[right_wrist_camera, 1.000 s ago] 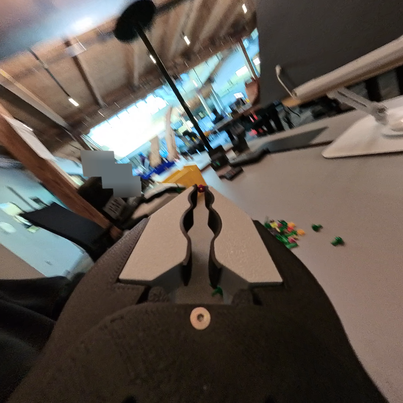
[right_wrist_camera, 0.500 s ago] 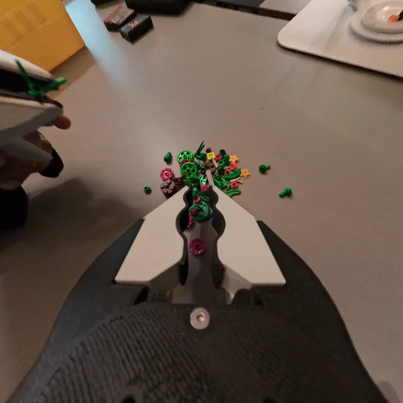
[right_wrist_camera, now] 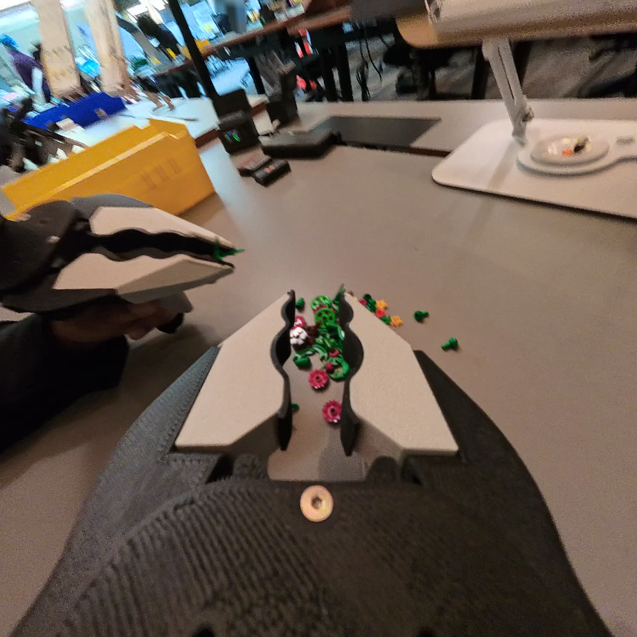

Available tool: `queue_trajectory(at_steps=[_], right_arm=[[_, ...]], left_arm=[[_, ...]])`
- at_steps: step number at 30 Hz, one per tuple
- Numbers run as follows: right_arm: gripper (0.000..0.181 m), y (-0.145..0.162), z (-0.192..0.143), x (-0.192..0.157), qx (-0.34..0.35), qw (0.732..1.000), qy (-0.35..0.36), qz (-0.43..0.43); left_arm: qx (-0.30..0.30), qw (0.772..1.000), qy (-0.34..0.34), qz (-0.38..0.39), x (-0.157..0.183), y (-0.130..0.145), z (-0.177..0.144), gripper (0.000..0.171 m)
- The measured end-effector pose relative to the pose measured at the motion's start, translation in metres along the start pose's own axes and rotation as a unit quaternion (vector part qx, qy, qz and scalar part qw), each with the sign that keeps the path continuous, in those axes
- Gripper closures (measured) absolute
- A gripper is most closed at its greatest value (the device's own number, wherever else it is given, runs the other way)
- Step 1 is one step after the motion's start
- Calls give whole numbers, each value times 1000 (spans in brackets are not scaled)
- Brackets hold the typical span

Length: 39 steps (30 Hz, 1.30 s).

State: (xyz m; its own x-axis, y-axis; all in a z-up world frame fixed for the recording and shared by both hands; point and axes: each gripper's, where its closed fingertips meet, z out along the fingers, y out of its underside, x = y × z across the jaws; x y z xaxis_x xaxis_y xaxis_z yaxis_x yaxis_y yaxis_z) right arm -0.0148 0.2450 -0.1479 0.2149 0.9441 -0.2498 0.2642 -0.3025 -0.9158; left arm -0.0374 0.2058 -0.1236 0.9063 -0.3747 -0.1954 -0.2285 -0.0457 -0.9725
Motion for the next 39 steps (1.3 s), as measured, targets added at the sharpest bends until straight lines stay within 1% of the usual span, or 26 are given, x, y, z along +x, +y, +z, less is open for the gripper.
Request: queue_trajectory(at_steps=[4, 7, 10, 12, 14, 17, 21, 29, 32, 35, 37, 39], right_arm=[[151, -17, -9, -27, 51, 996, -68, -10], [146, -15, -8, -43, 50, 992, -119, 12], [148, -12, -8, -55, 45, 984, -167, 47], [150, -11, -8, -57, 45, 980, -182, 69], [154, -12, -9, -57, 47, 979, -183, 75], [168, -9, -8, -59, 38, 980, -185, 62], [181, -3, -6, -60, 22, 981, -183, 55], [181, -7, -10, -59, 31, 977, -199, 75], [171, -10, -12, -59, 39, 976, -200, 72], [168, -12, -12, -58, 45, 976, -200, 76], [169, -13, -12, -57, 49, 977, -195, 75], [176, -12, -12, -57, 48, 978, -190, 68]], left_arm=[[-15, 998, -6, 55, 6, 3, 2, 169], [-23, 995, -9, 96, 13, 5, 4, 169], [-34, 991, -16, 128, 16, 8, 5, 169], [-34, 989, -17, 142, 18, 8, 5, 169], [-33, 988, -16, 153, 21, 7, 5, 169], [-35, 986, -13, 165, 25, 7, 6, 169], [-38, 984, -9, 173, 28, 8, 6, 169], [-22, 986, -2, 166, 30, 2, 4, 169], [-20, 986, -1, 167, 31, 2, 4, 169], [-22, 986, 1, 168, 32, 2, 4, 169], [-23, 986, 3, 168, 33, 3, 4, 169], [-23, 985, 4, 168, 34, 3, 5, 169]])
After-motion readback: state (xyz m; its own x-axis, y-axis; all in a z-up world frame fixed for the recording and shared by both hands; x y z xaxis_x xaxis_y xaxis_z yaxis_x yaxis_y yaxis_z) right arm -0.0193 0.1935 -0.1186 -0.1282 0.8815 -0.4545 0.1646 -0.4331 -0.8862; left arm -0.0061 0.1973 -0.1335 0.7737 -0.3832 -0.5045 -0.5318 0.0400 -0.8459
